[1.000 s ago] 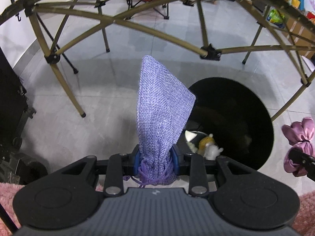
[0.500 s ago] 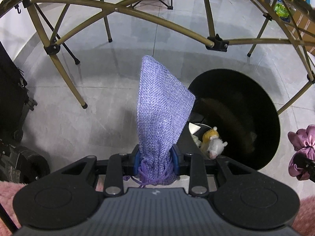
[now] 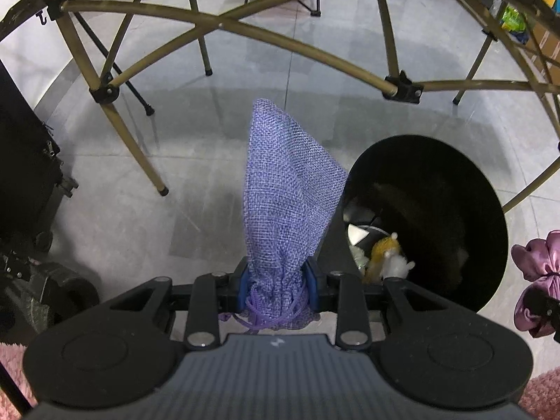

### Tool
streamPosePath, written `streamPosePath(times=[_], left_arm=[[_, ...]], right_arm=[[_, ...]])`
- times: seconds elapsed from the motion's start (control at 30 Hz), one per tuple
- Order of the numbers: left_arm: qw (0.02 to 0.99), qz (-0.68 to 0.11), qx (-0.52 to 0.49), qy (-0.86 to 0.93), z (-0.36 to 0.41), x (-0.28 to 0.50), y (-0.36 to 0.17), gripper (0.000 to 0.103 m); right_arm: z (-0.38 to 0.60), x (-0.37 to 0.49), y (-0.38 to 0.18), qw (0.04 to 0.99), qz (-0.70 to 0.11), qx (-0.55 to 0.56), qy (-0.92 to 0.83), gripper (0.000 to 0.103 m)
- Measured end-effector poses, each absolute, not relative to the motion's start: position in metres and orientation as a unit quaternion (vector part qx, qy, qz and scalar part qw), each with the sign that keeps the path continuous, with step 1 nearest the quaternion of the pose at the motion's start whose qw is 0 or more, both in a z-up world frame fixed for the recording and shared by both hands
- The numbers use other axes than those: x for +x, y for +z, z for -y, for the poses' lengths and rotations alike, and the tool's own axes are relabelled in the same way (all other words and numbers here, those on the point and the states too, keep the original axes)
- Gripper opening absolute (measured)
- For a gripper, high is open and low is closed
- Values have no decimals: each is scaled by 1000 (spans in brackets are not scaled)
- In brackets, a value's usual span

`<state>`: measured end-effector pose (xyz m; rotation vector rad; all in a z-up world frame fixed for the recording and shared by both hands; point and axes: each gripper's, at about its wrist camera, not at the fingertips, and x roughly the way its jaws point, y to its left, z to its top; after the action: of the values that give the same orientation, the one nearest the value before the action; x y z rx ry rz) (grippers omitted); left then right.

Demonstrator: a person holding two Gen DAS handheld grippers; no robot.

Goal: Collect trash
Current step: 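Hold the pink satin bag over the bin and open the right gripper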

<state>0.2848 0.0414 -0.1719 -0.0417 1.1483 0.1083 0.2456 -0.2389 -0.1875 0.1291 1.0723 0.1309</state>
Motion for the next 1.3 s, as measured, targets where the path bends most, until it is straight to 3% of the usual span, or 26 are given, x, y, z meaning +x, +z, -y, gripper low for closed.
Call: streamPosePath(times=[1.3], left_arm=[[854,-515,-45,49,-48,267,-147,31]], right_arm=[[167,285,-172,848,-509,17,150,33]])
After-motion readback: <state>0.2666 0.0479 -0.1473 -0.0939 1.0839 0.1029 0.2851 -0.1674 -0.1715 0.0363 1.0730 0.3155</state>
